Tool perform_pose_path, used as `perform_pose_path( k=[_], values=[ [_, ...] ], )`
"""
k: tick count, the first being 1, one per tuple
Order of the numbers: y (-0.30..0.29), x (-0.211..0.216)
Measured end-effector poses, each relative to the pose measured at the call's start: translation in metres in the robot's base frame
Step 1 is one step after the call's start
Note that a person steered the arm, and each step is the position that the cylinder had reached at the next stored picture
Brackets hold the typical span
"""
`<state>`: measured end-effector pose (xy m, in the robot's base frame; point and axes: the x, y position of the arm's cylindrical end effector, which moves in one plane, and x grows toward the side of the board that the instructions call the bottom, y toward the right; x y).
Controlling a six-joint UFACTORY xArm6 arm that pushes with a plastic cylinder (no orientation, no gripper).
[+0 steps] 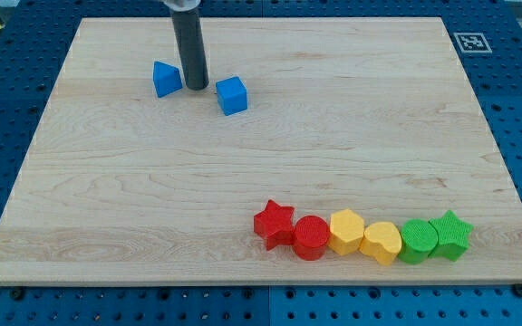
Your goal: Place the blue cube to the bottom of the blue triangle
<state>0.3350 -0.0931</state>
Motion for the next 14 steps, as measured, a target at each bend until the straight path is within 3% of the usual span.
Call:
perform_pose_path(
  k=[1,2,4,6,7,8,9,12,14],
  values=[
    [0.025,-0.005],
    [0.047,0.02],
    [0.039,0.107],
    [0.068,0.07],
    [0.097,0.098],
    [0.084,0.131],
    [0.024,0.15],
    [-0.014,0.114],
    [-0.004,0.184]
  ],
)
